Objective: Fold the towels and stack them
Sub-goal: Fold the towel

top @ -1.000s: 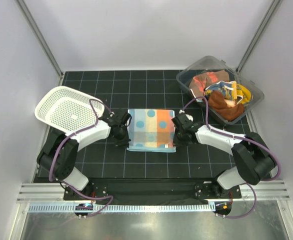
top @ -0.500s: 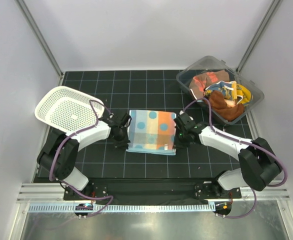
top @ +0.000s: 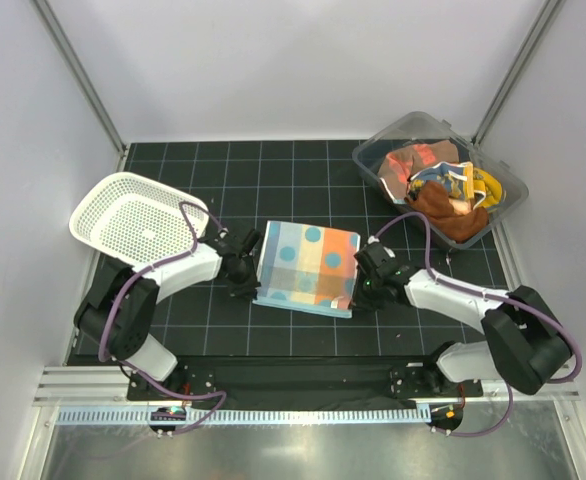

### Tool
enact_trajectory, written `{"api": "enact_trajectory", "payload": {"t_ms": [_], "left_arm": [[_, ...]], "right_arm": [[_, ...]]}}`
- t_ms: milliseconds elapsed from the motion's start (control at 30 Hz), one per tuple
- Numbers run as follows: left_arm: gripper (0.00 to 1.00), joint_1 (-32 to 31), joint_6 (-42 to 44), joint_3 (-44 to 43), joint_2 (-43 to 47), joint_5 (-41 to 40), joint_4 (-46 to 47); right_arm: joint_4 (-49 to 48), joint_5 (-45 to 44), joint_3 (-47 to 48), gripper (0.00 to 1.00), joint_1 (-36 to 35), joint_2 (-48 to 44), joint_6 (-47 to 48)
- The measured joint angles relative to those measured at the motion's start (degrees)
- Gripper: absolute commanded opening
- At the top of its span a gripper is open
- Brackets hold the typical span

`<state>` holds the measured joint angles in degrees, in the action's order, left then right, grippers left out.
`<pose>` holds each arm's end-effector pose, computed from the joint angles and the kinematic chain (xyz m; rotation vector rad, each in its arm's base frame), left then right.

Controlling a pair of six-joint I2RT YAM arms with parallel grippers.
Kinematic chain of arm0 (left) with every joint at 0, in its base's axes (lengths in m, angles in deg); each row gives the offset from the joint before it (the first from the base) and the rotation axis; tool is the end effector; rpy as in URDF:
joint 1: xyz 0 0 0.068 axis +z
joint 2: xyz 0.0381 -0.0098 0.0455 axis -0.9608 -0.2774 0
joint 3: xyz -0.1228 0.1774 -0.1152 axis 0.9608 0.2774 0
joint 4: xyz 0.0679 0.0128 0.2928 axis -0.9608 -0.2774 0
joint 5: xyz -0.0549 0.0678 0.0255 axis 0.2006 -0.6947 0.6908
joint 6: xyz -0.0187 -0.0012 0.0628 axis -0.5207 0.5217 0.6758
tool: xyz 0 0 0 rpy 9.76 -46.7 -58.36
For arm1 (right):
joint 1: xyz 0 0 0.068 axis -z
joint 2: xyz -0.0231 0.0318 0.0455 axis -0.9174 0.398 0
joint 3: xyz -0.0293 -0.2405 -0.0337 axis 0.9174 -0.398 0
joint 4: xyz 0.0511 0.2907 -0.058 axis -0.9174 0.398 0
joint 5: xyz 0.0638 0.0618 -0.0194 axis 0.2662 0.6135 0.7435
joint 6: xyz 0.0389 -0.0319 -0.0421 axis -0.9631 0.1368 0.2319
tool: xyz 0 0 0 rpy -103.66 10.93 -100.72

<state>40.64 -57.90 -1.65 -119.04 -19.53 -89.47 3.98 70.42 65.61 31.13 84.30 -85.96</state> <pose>0.2602 -0.1720 0.0876 -0.3331 2.8965 -0.3020 0.2201 0.1572 0.0809 0.2859 2.7714 0.4274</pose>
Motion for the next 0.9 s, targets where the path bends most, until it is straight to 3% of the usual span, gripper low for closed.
{"api": "enact_trajectory", "payload": {"t_ms": [67, 100, 133, 167, 333, 500, 733, 900], "left_arm": [[0.01, 0.0, 0.0, 0.0, 0.0, 0.0, 0.0], [0.09, 0.0, 0.0, 0.0, 0.0, 0.0, 0.0], [0.34, 0.0, 0.0, 0.0, 0.0, 0.0, 0.0], [0.43, 0.0, 0.3, 0.0, 0.1, 0.0, -0.1], [0.61, -0.3, 0.6, -1.9, 0.6, -1.0, -3.8], [0.65, 0.3, 7.1, -13.9, 0.5, -0.7, -9.2], [0.61, 5.9, 25.3, -38.8, -10.4, 5.7, -6.4], [0.61, 10.9, 35.5, -48.9, -23.5, 11.5, -6.2]], "right_arm": [[-0.4, 0.1, -0.5, 0.09, 0.0, -0.8, -0.1], [-0.3, 0.4, -0.6, 0.2, 0.0, -1.3, -0.2], [-0.2, 0.5, -0.6, 0.26, 0.0, -1.7, -0.4], [-0.1, 0.5, -0.6, 0.3, 0.0, -2.2, -0.2], [6.1, -0.9, 2.4, 0.51, 0.4, -3.9, 2.3], [9.9, 0.5, 10.6, 0.66, 6.4, -4.3, 10.5], [8.8, 5.0, 27.0, 0.66, 14.4, 8.7, 26.1], [8.8, 6.6, 35.2, 0.59, 15.9, 18.6, 36.3]]}}
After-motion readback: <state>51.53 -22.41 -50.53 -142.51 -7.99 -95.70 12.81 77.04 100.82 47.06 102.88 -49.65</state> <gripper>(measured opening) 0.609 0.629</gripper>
